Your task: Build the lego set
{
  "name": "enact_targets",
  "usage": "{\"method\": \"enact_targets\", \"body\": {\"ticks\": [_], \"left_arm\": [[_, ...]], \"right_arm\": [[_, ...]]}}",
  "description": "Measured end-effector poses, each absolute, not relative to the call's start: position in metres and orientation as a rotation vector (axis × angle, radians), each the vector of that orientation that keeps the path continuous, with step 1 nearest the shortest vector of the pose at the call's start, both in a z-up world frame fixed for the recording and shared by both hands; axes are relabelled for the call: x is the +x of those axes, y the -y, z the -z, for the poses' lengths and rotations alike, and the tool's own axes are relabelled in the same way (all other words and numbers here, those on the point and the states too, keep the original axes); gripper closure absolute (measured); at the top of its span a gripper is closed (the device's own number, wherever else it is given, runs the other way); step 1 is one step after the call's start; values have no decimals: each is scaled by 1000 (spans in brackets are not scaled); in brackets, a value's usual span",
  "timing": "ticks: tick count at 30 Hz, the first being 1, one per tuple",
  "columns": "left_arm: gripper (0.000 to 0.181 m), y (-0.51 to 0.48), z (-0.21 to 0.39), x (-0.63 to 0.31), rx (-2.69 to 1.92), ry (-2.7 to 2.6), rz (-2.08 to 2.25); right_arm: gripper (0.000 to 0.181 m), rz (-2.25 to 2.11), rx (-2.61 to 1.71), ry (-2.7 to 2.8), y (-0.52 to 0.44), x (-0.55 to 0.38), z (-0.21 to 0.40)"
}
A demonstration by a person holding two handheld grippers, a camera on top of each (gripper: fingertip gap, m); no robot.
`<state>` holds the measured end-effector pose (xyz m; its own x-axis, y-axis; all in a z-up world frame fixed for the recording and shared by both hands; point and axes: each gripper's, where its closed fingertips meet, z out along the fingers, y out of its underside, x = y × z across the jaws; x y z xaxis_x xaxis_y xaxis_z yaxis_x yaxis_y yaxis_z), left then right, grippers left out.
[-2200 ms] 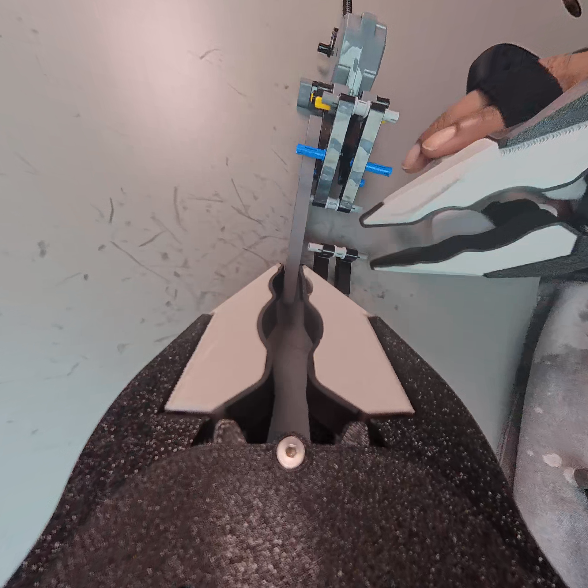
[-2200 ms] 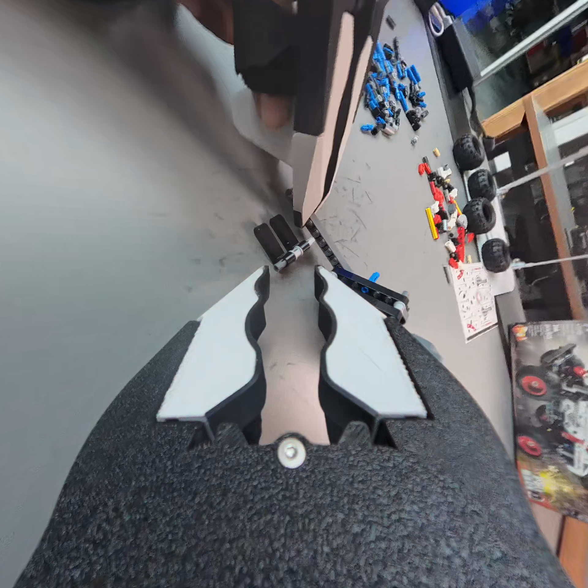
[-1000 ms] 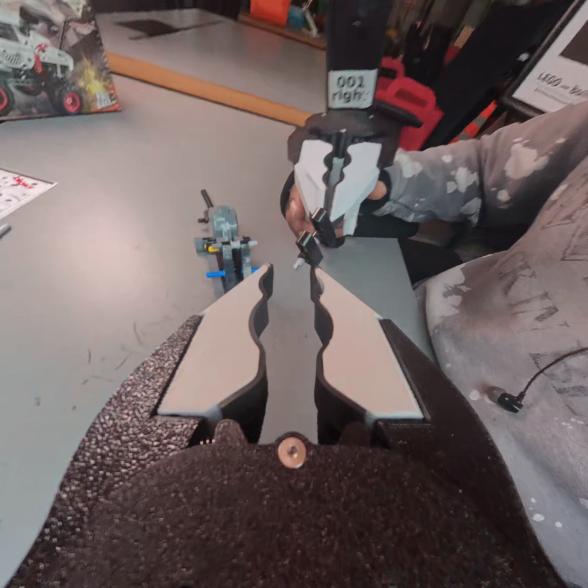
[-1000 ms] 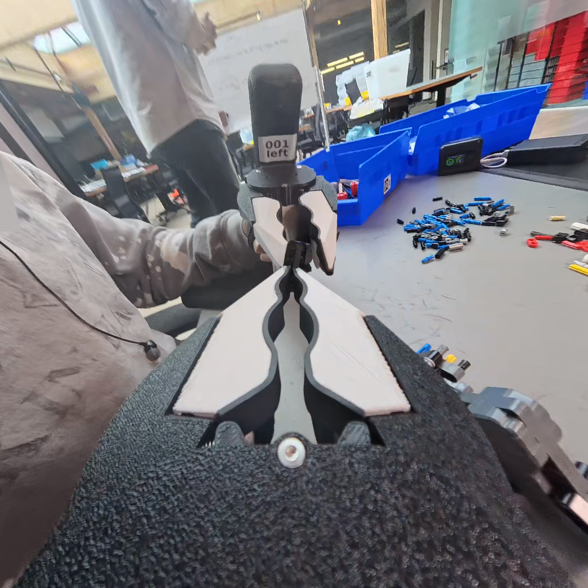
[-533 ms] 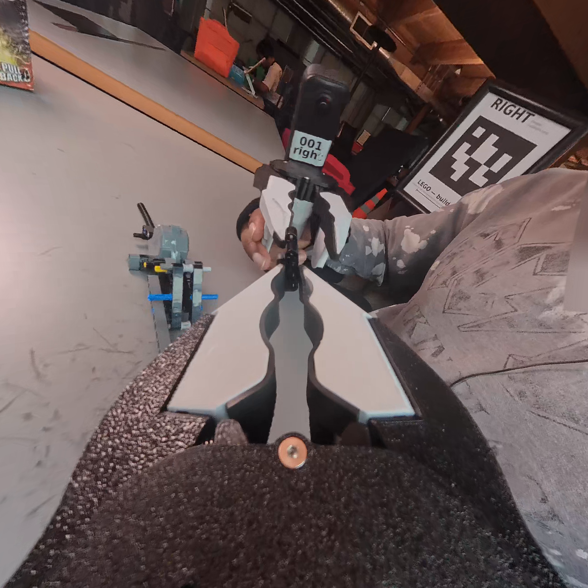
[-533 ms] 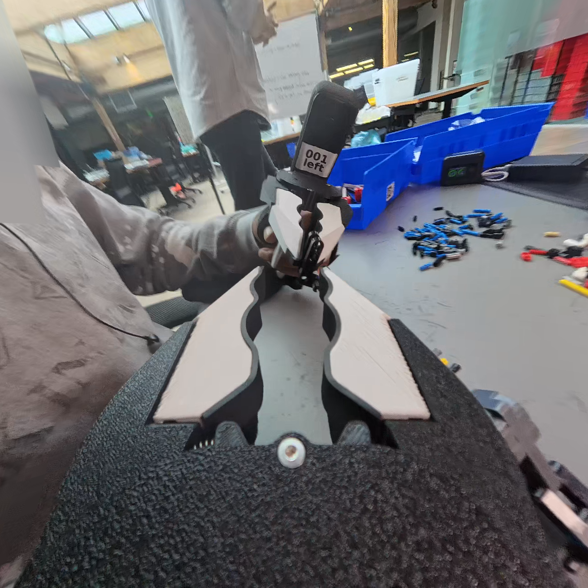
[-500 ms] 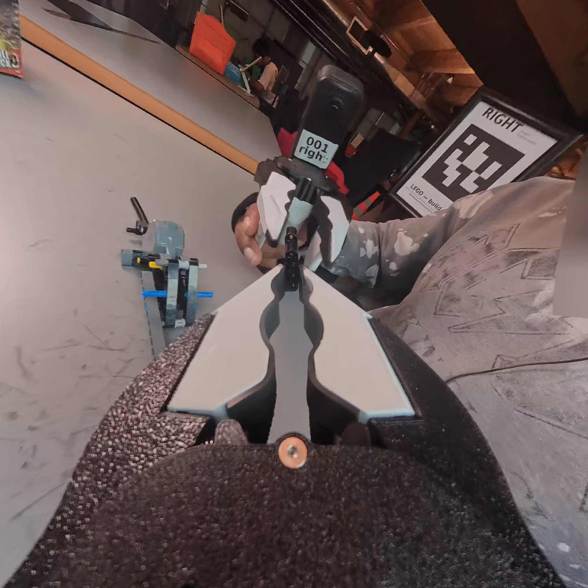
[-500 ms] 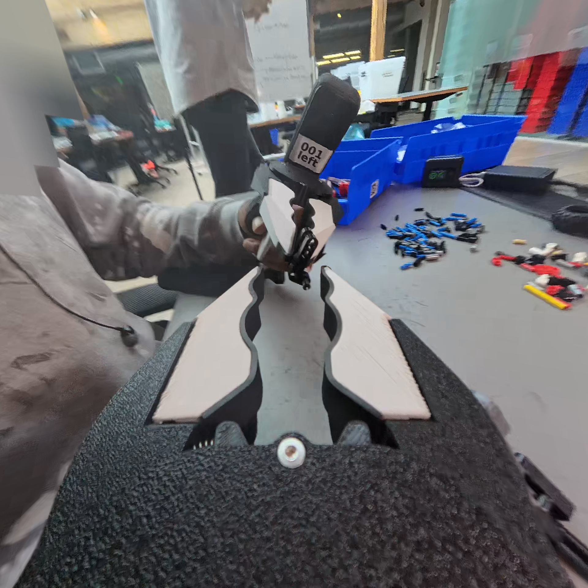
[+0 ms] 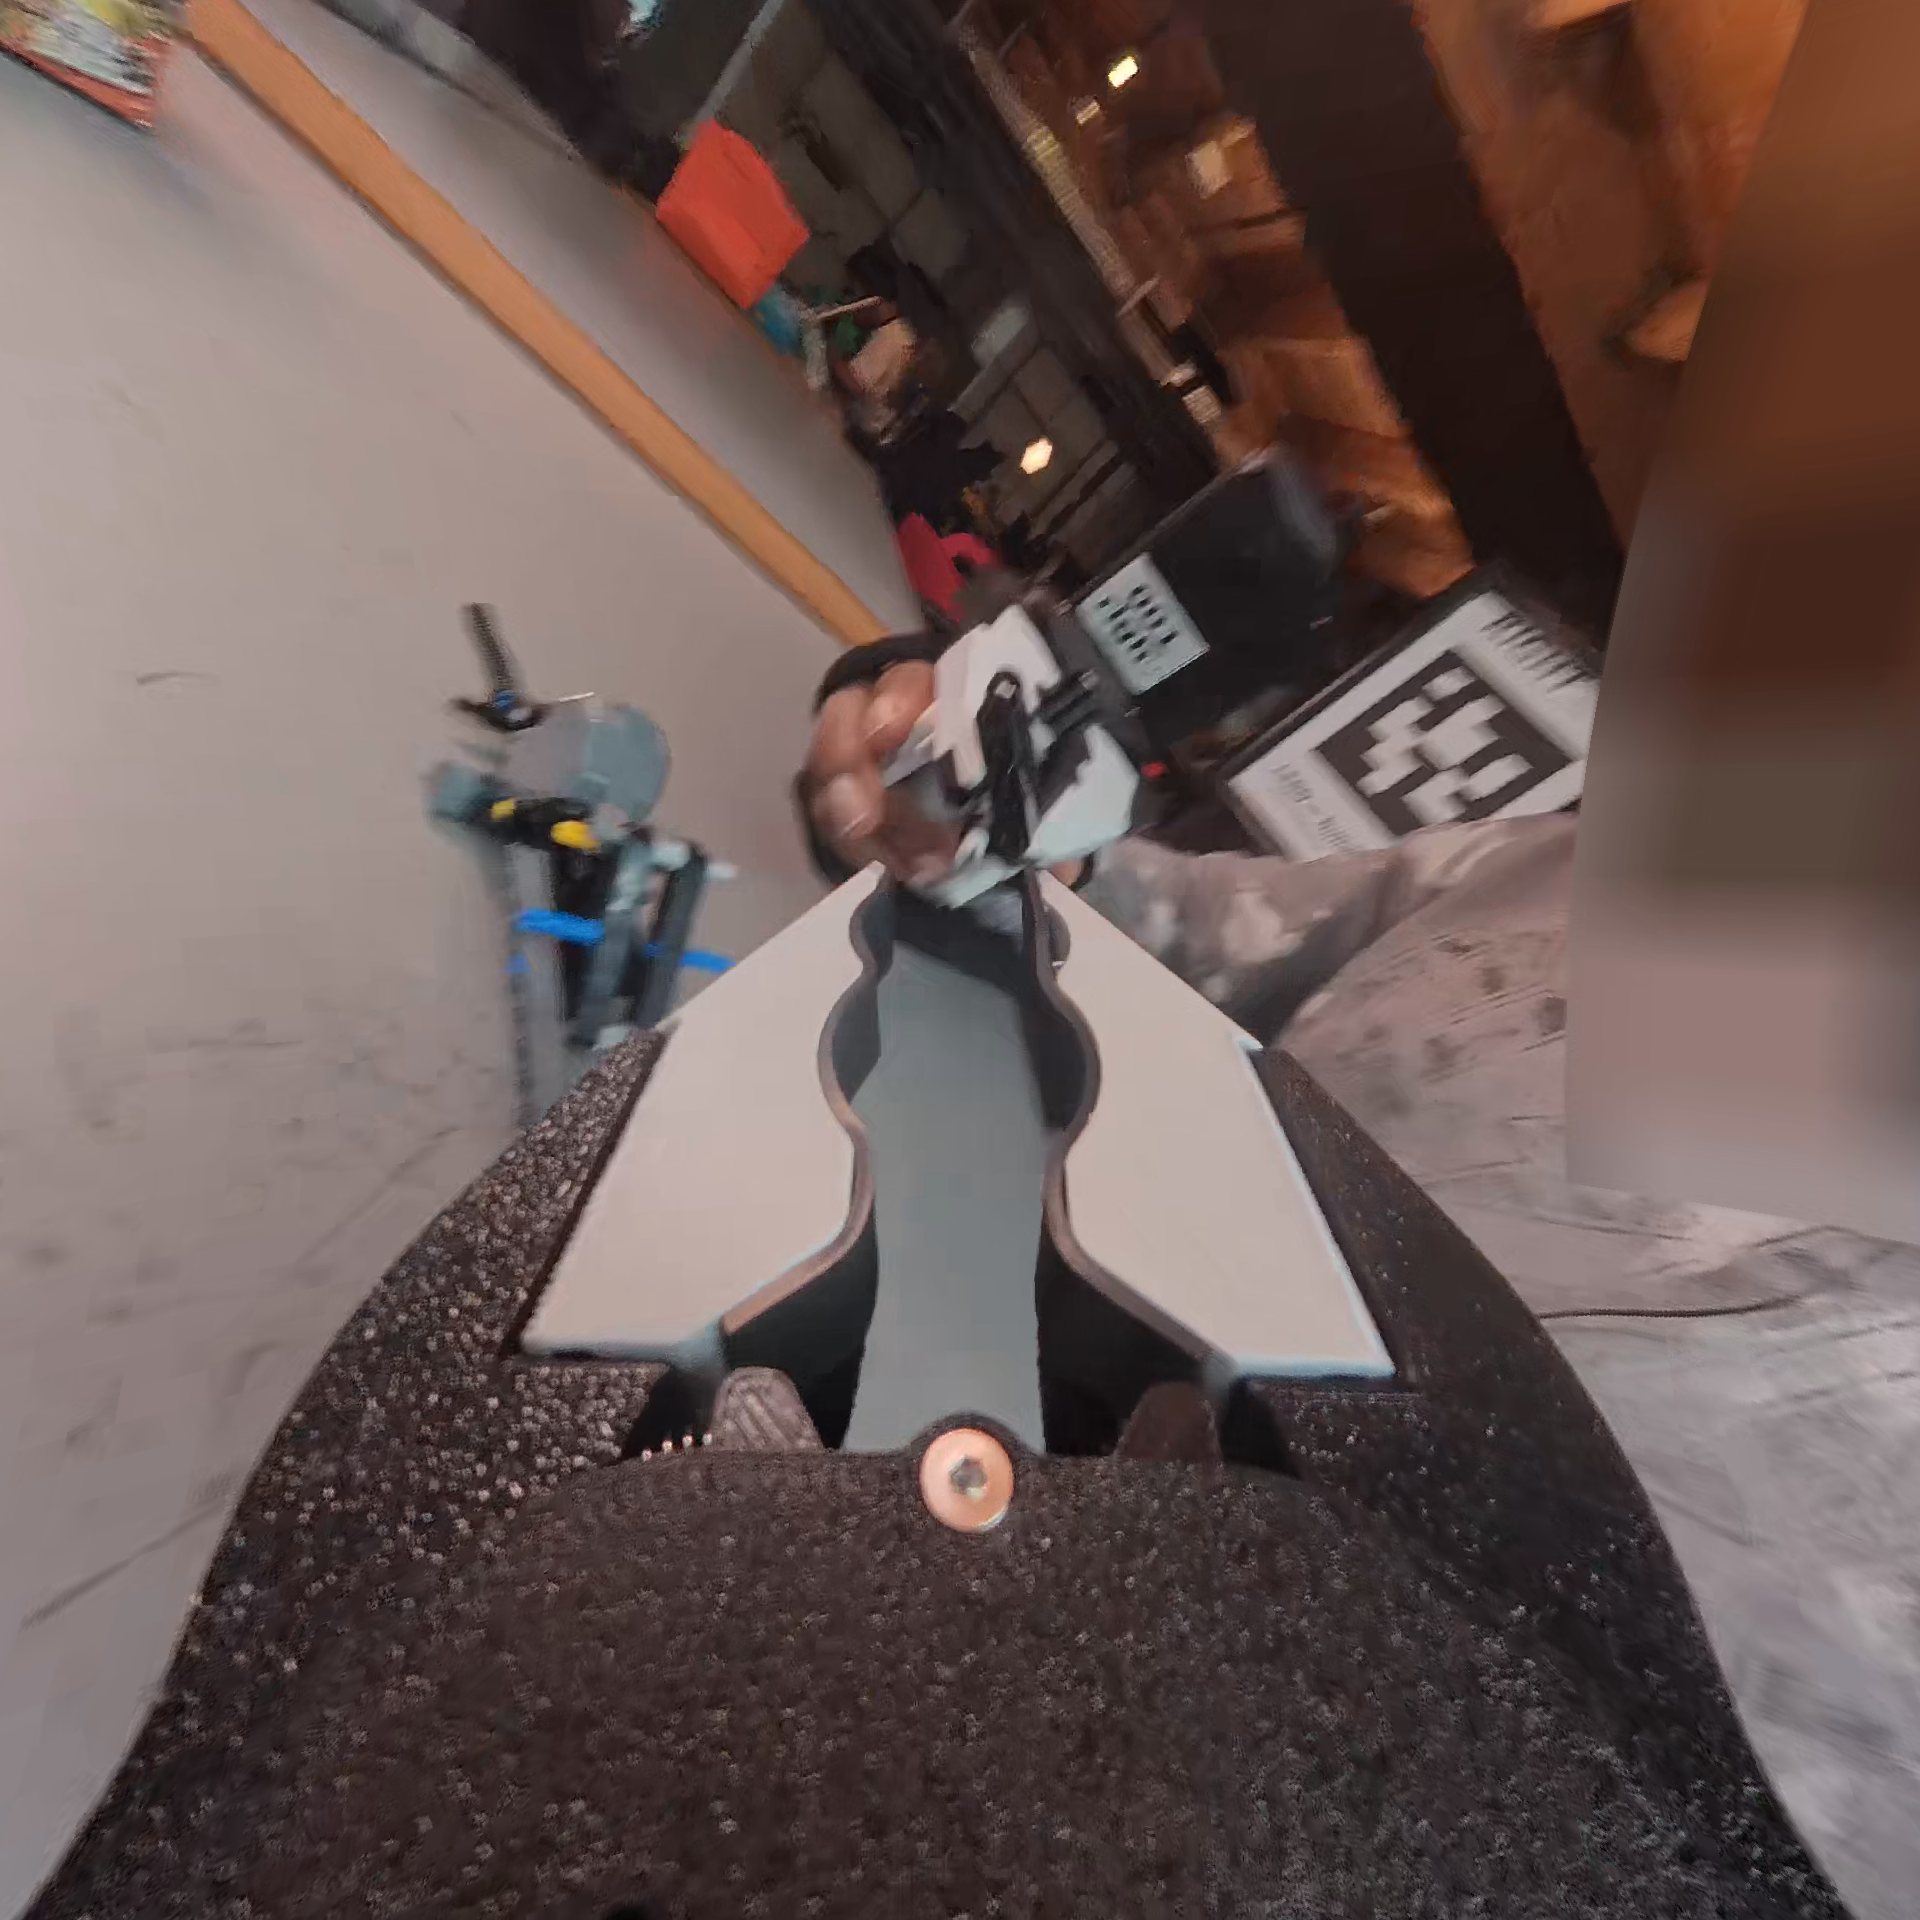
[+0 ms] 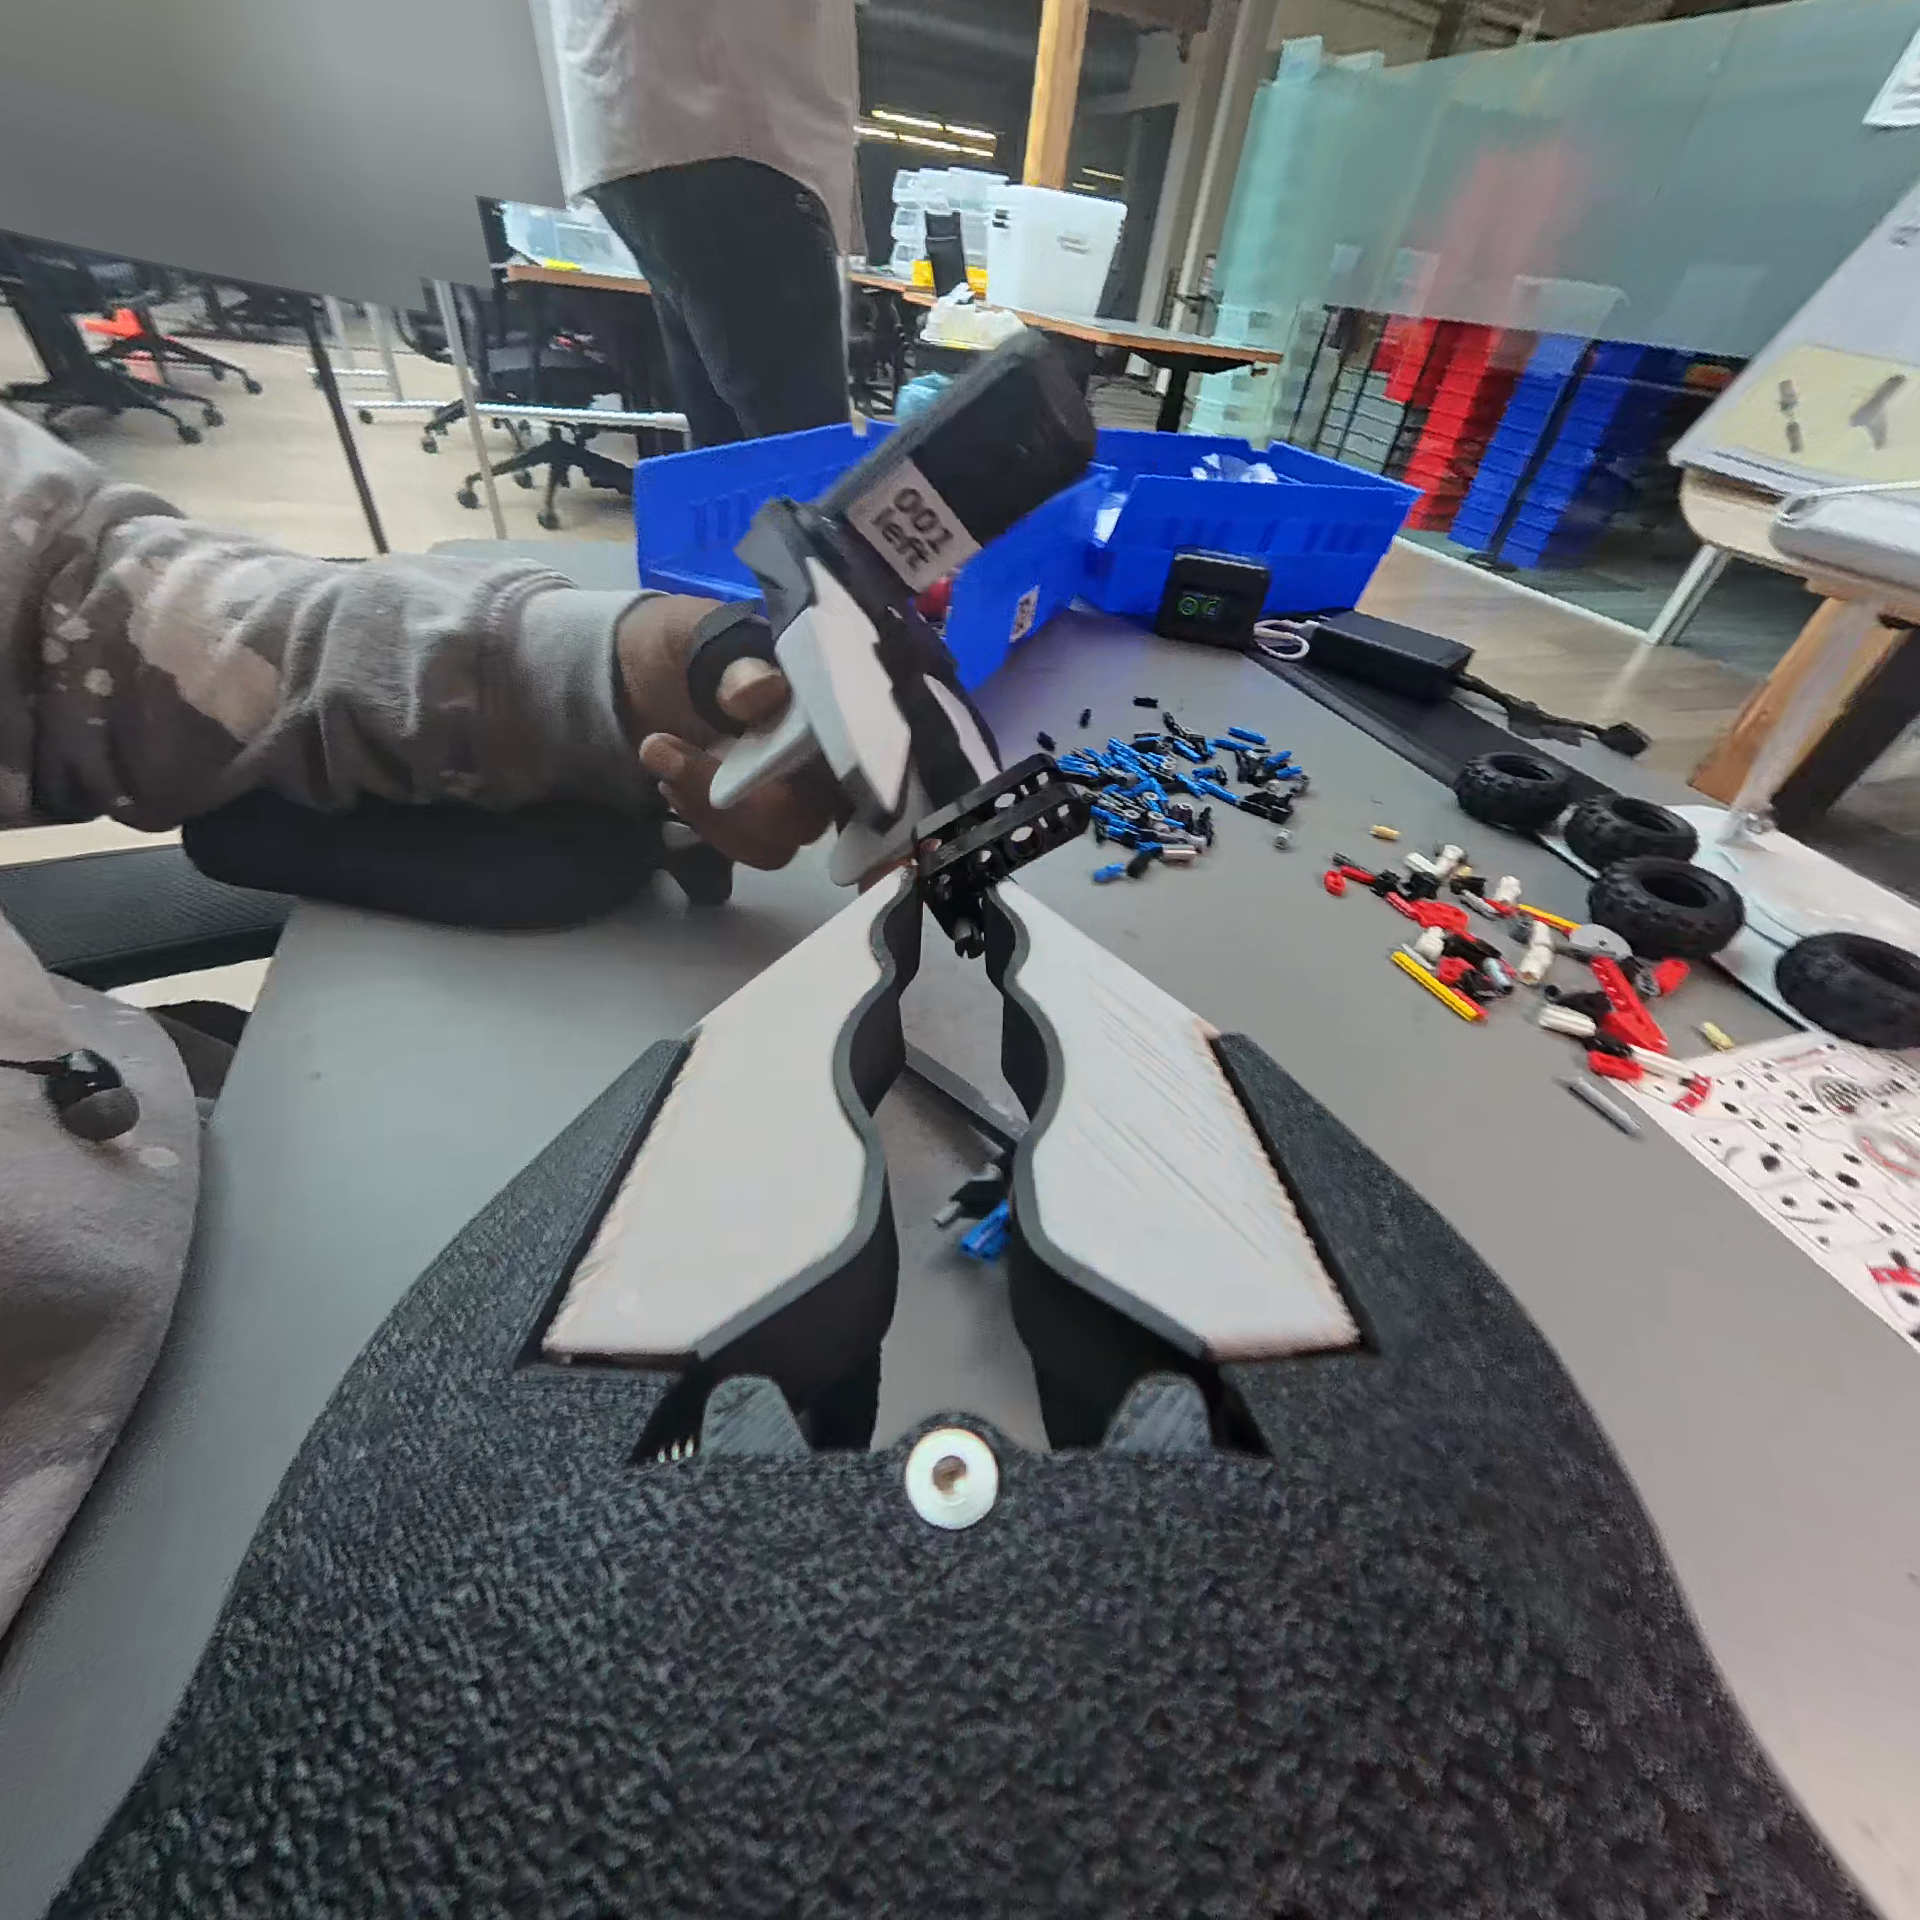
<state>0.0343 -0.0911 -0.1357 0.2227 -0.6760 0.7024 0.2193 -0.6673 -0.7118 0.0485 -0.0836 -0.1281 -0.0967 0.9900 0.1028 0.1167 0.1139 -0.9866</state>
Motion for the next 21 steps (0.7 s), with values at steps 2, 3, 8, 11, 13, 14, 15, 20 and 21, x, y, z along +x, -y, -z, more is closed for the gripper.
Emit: {"method": "enact_targets", "body": {"ticks": [2,3,8,11,13,14,15,20,21], "left_arm": [[150,80,175,14,-1996,-520,1118],[149,79,191,5,-2074,-579,934],[160,87,241,1,-2260,-786,448],[170,81,247,7,-2240,-905,287],[170,78,248,12,-2280,-880,316],[170,77,248,14,-2309,-832,382],[171,77,246,19,-2333,-772,504],[171,71,225,36,-2319,-328,1141],[171,71,221,37,-2302,-285,1208]], "right_arm": [[171,-1075,-1242,1395,65,56,135],[171,-1032,-1267,1392,58,59,139],[170,-919,-1327,1440,56,57,162],[170,-899,-1317,1476,61,54,169],[170,-889,-1310,1474,59,54,169],[170,-881,-1308,1467,57,56,169],[170,-875,-1305,1455,54,58,167],[170,-894,-1213,1437,57,69,150],[170,-877,-1194,1451,60,70,149]]}}
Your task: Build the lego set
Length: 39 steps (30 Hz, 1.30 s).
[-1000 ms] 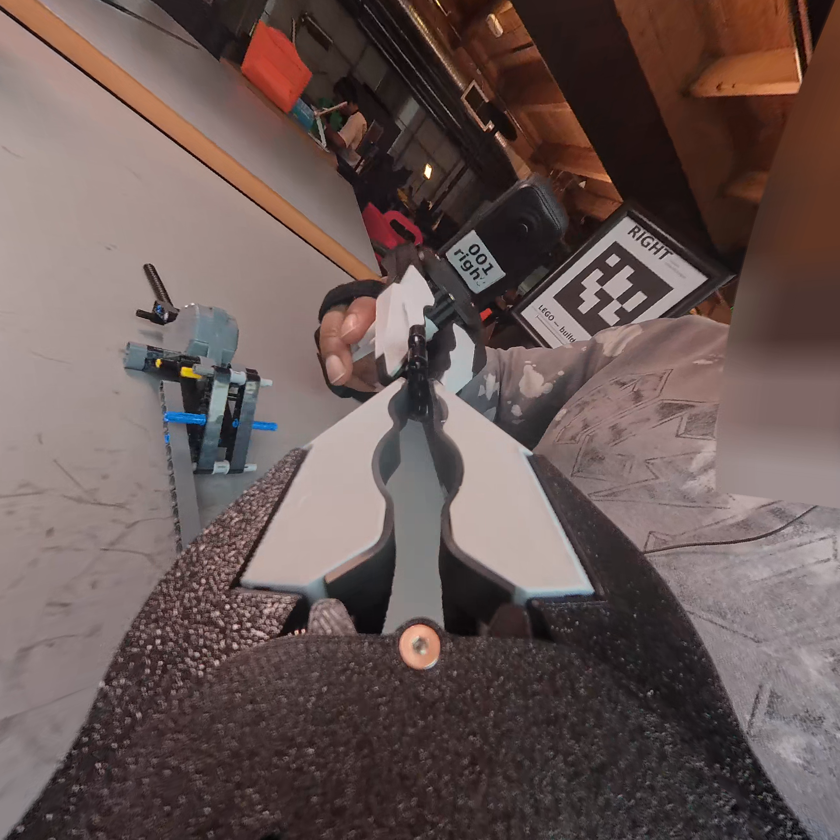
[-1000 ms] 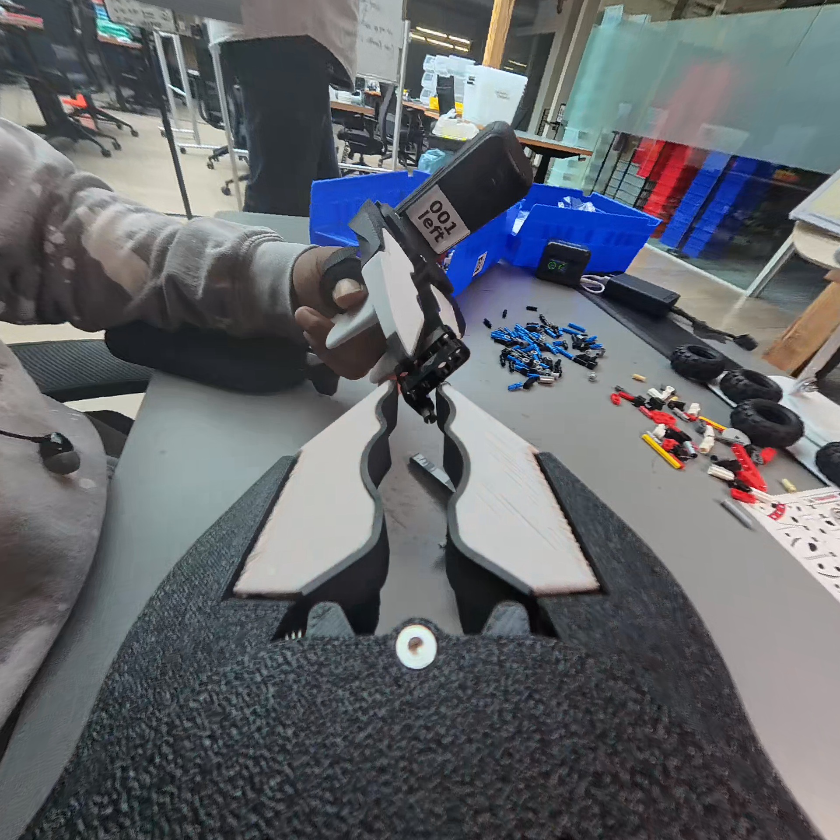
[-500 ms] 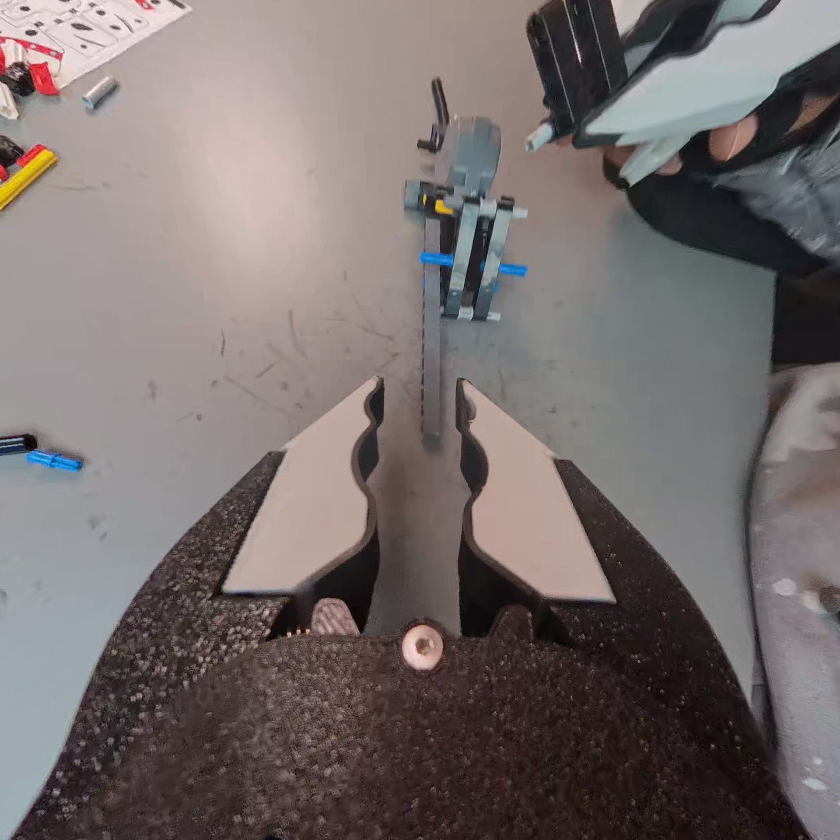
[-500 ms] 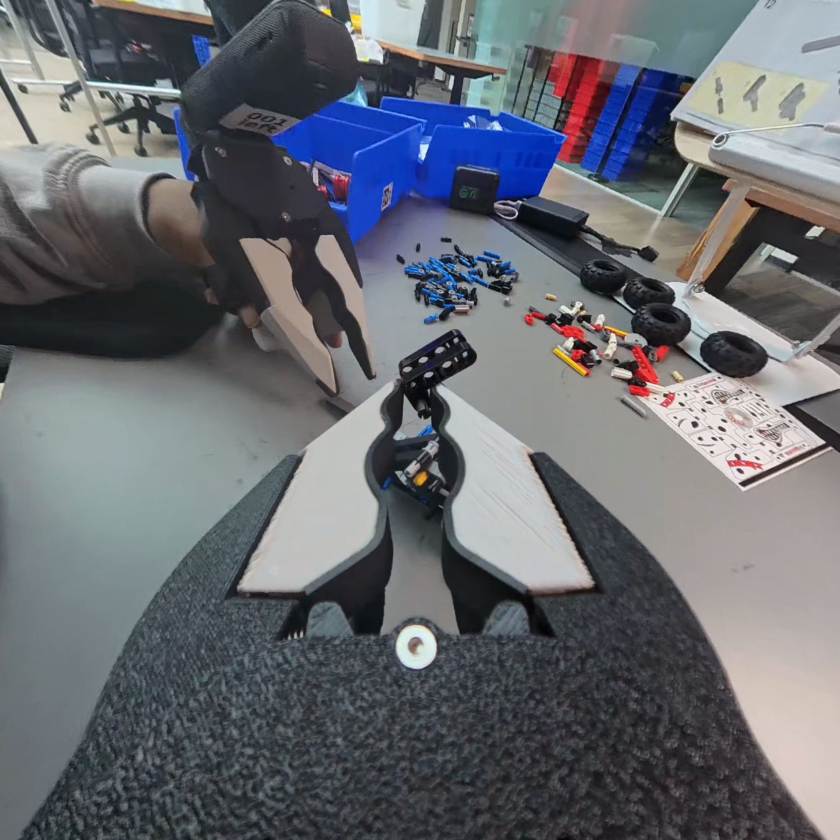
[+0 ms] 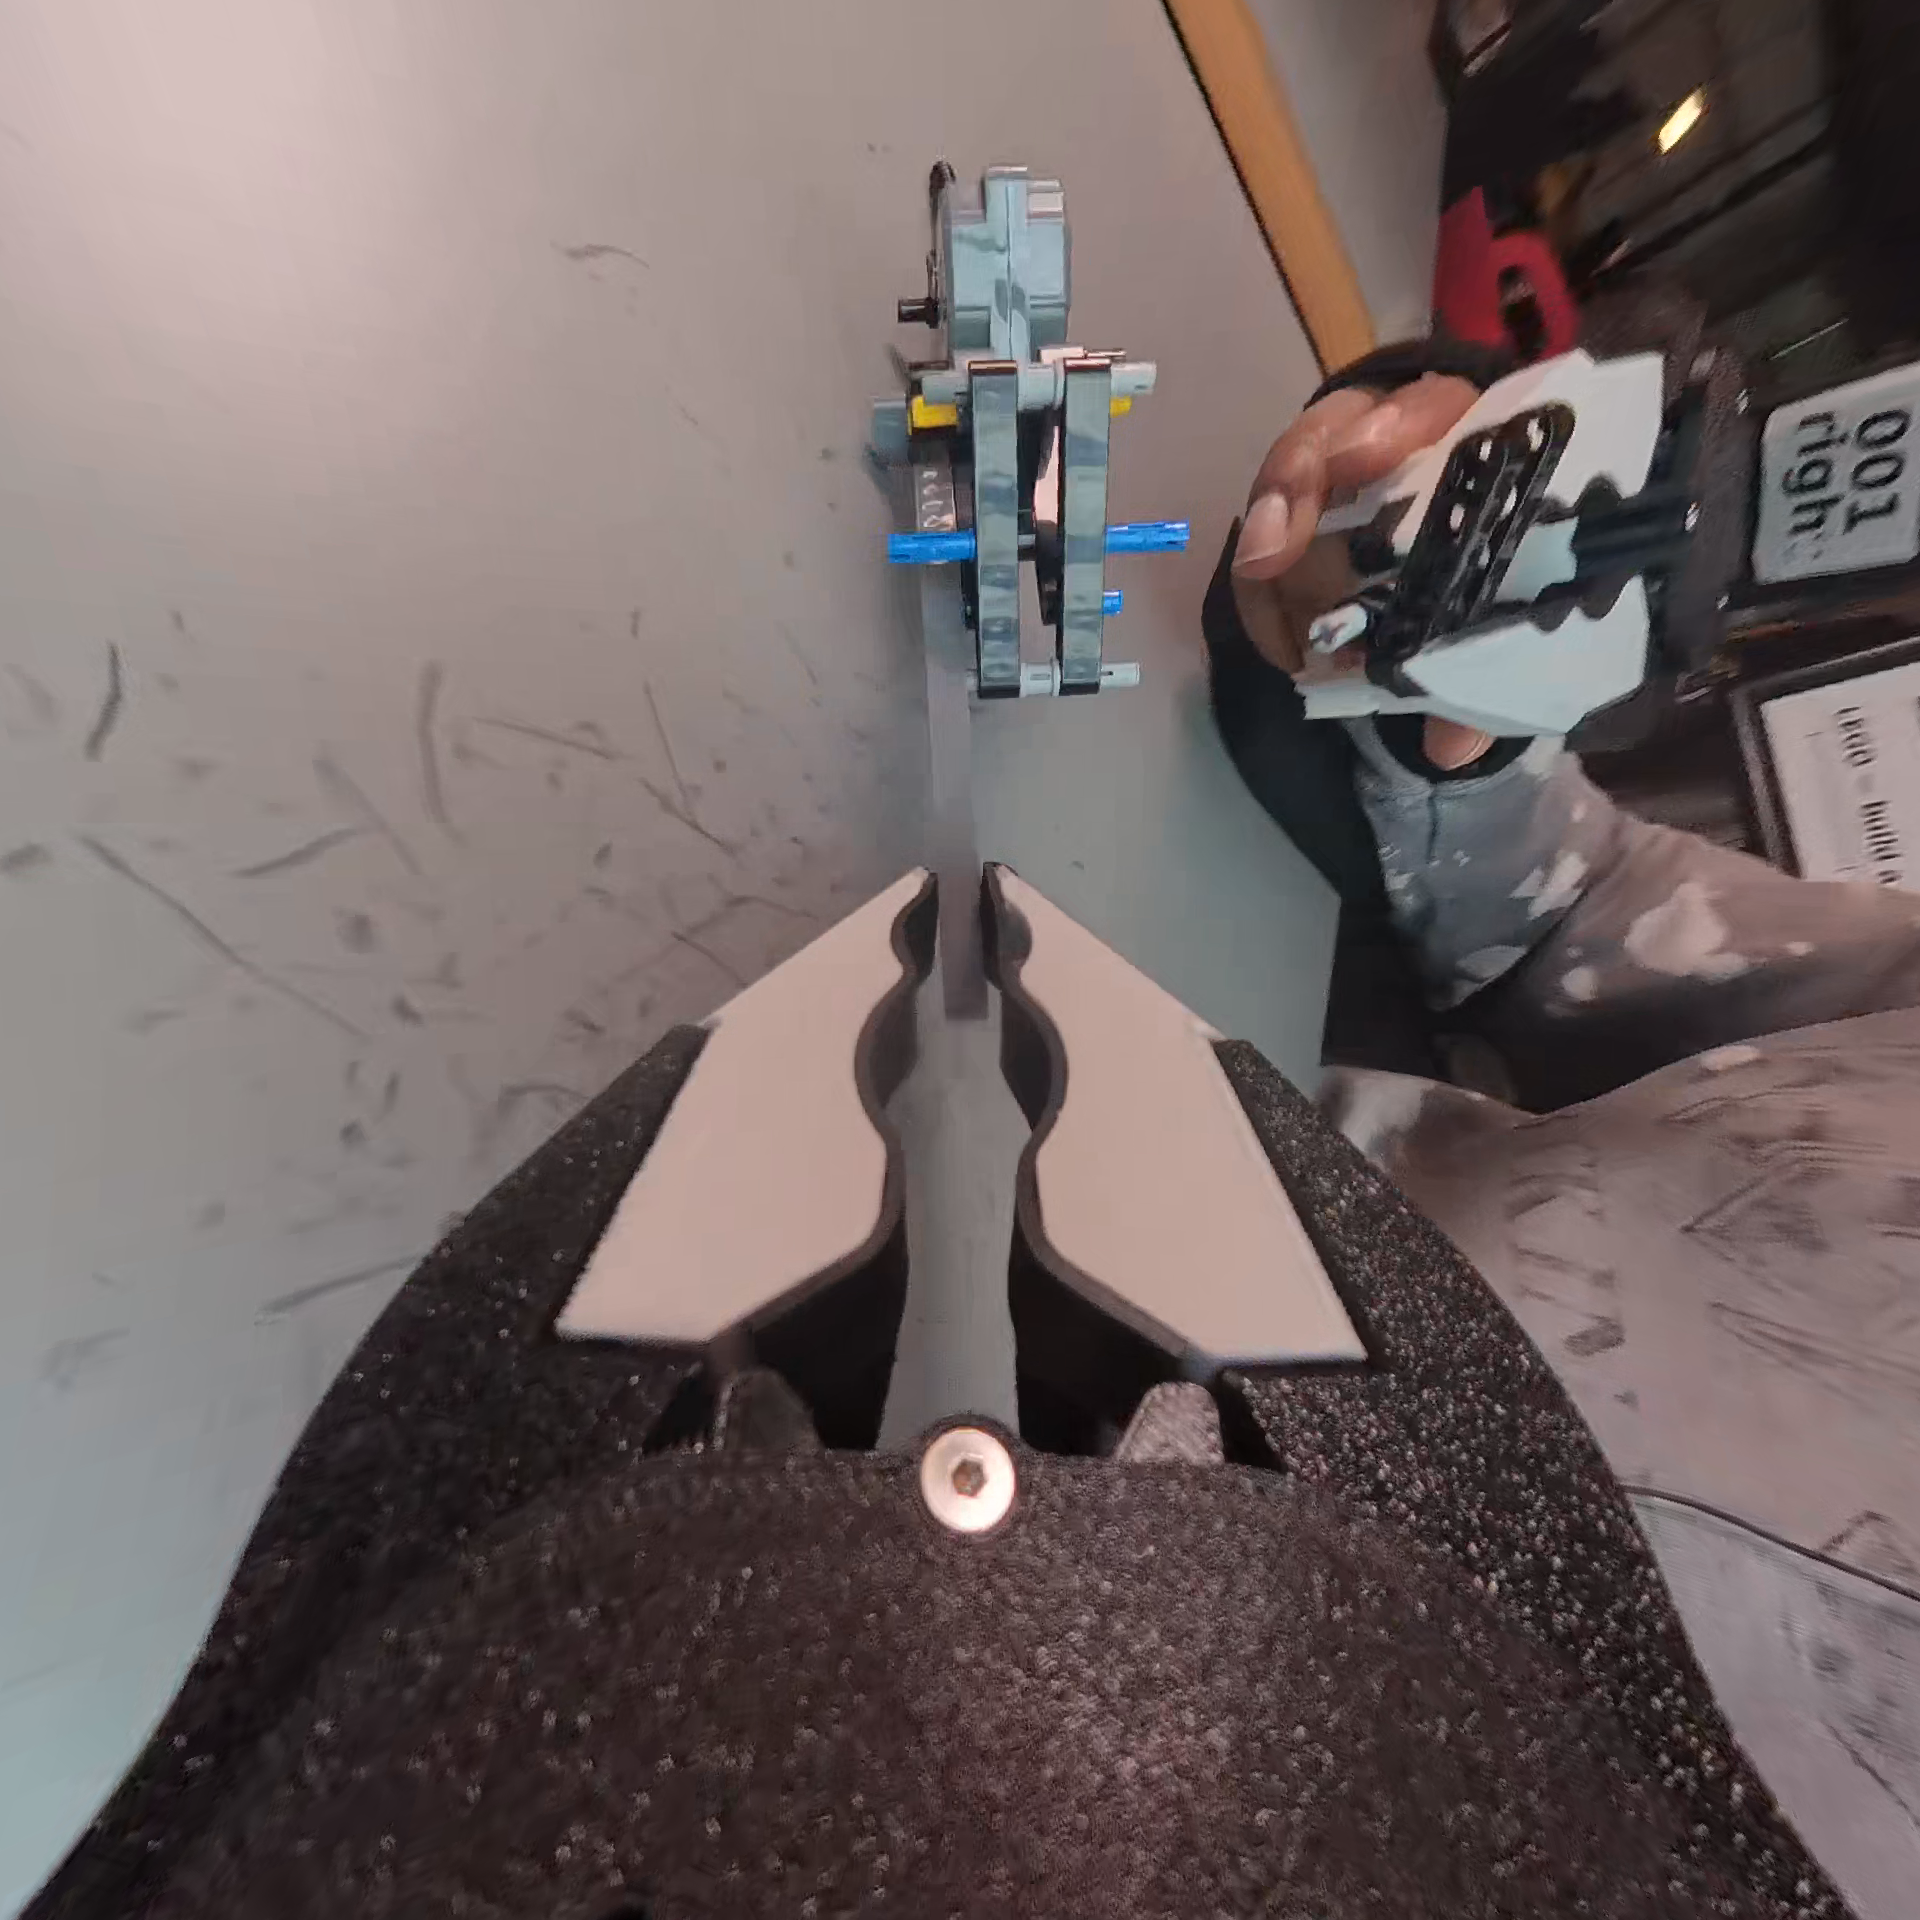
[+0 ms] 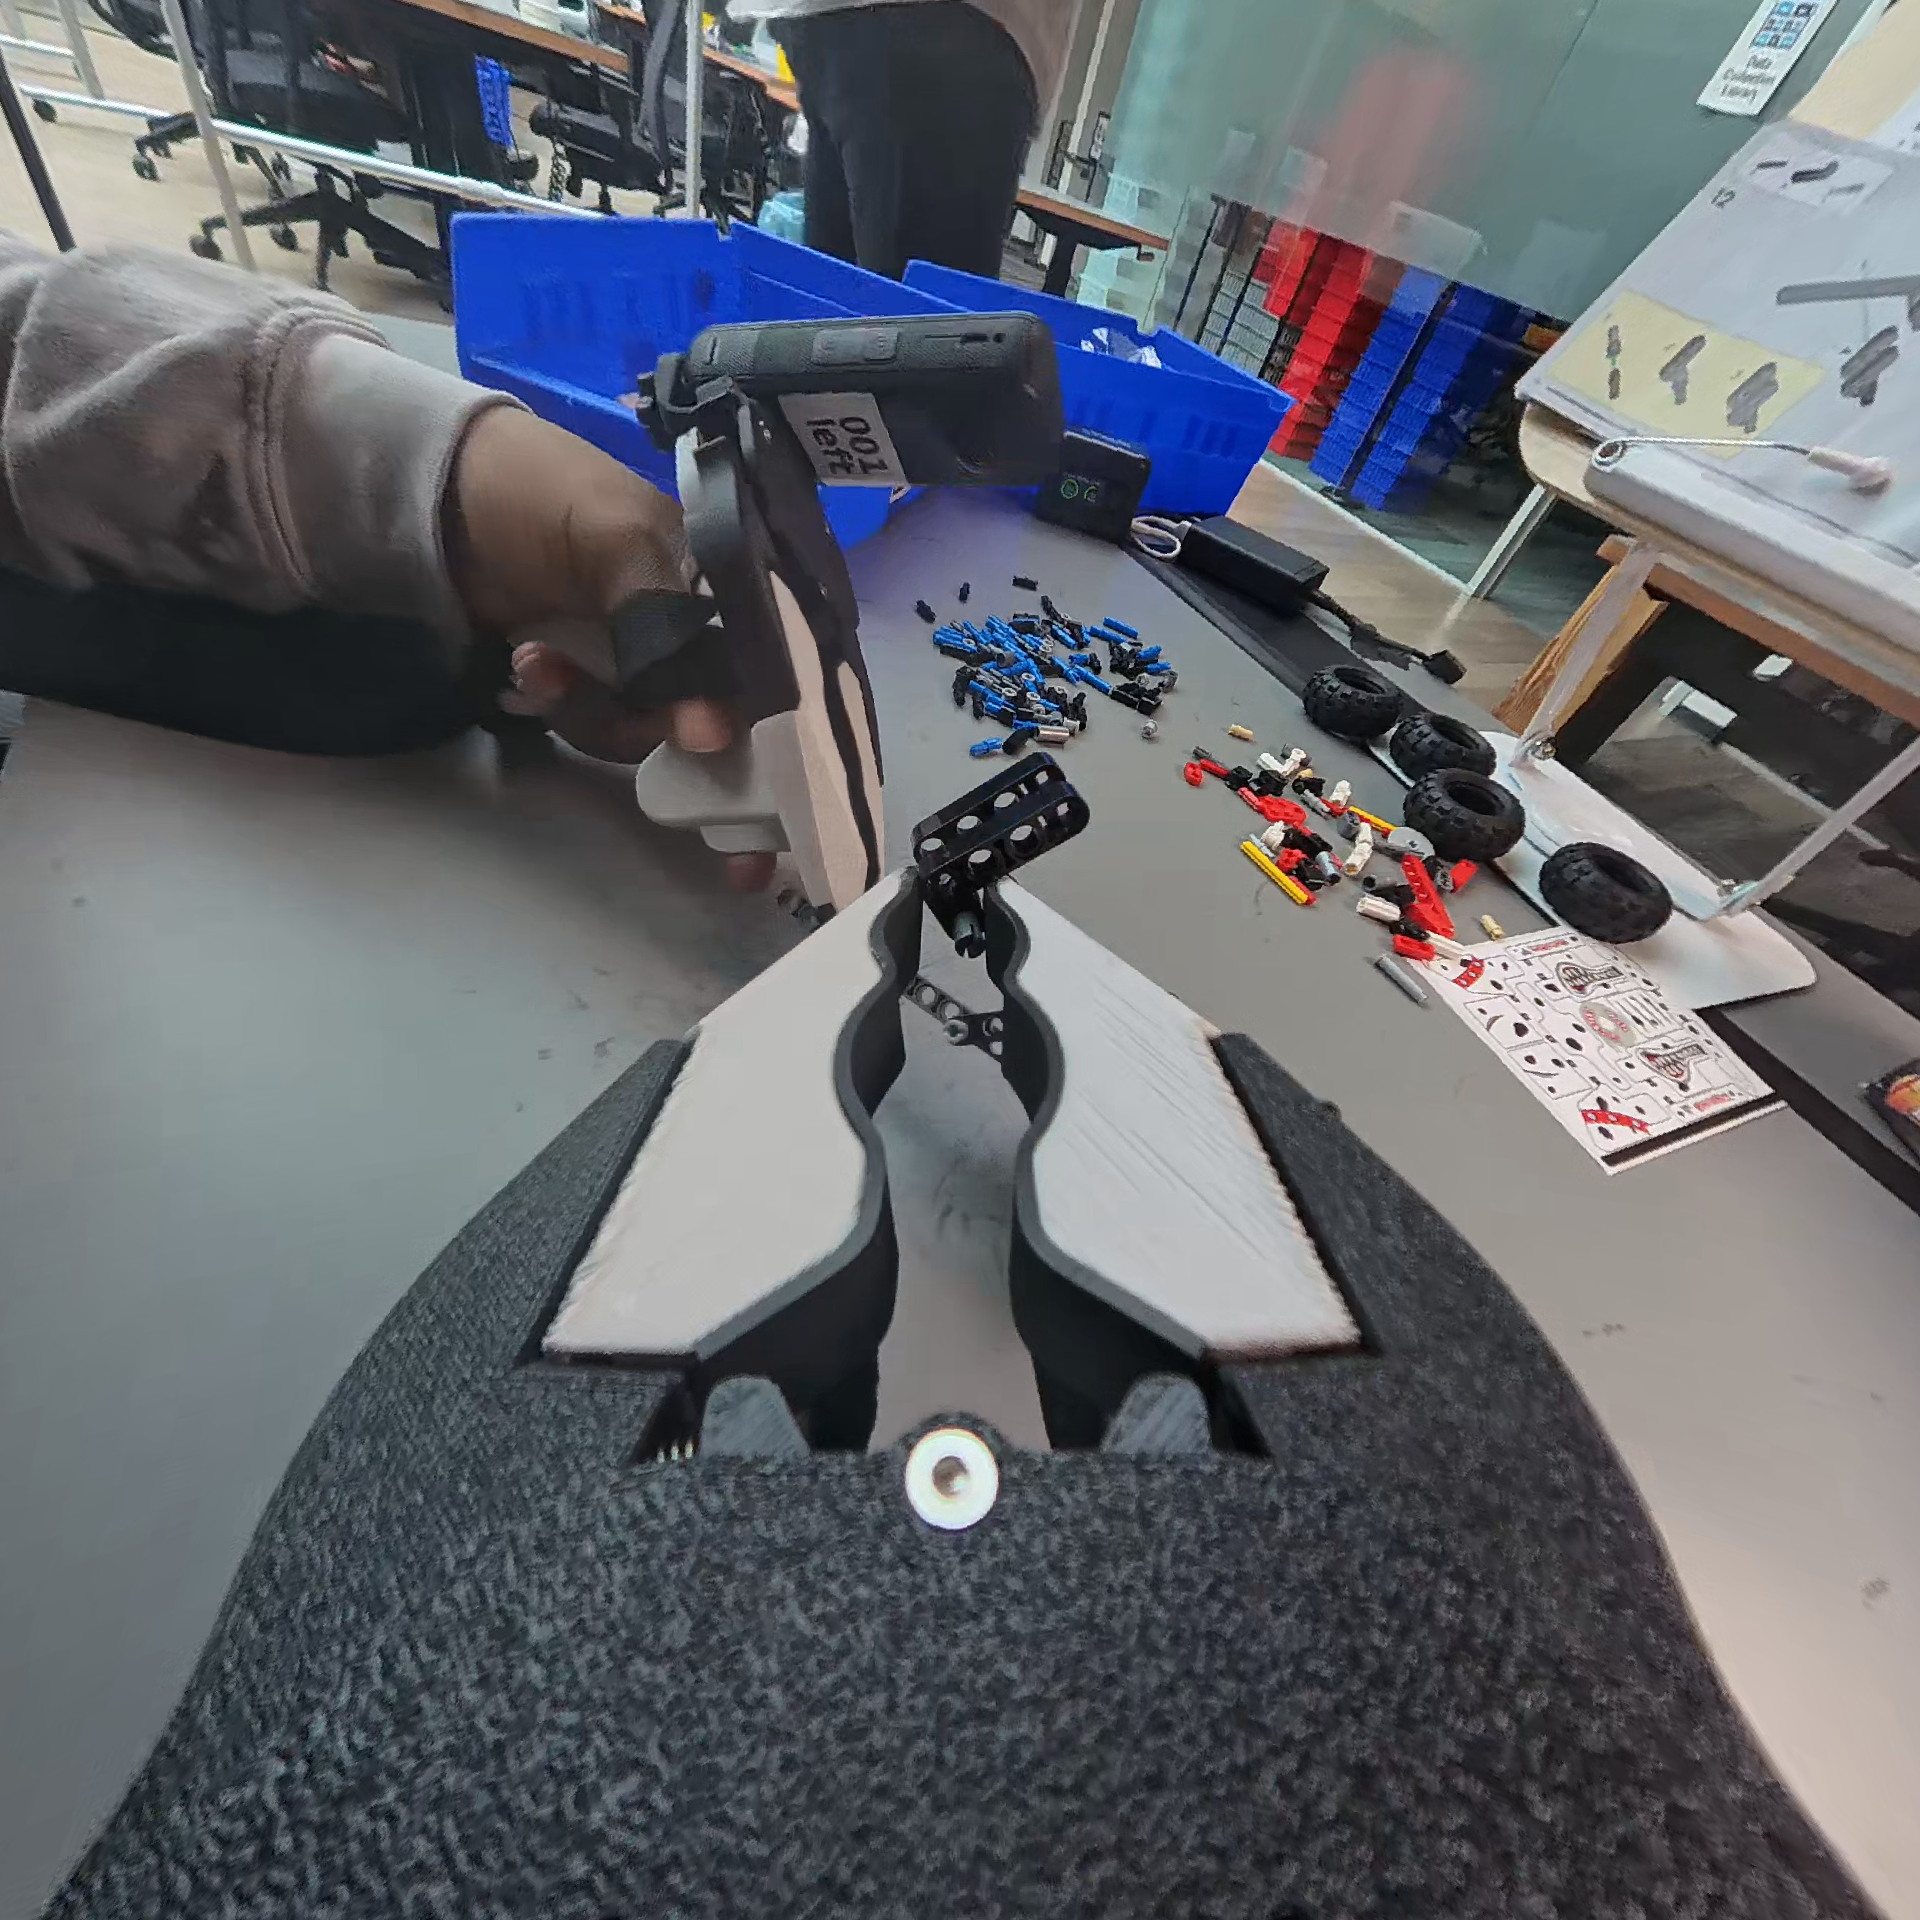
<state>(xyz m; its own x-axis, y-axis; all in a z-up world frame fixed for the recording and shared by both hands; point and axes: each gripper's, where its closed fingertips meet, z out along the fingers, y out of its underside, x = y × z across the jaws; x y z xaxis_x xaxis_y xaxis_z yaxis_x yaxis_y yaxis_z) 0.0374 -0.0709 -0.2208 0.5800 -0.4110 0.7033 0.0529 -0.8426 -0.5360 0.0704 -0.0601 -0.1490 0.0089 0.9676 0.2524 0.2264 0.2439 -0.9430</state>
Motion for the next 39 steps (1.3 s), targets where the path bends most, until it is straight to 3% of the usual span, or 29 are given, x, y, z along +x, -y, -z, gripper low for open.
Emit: {"method": "enact_targets", "body": {"ticks": [16,39], "left_arm": [[171,39,209,35,-2201,-46,1301],[172,41,201,26,-2144,-30,1315]], "right_arm": [[171,-290,-1338,1573,31,59,184],[171,-500,-1452,1559,37,43,192]]}}
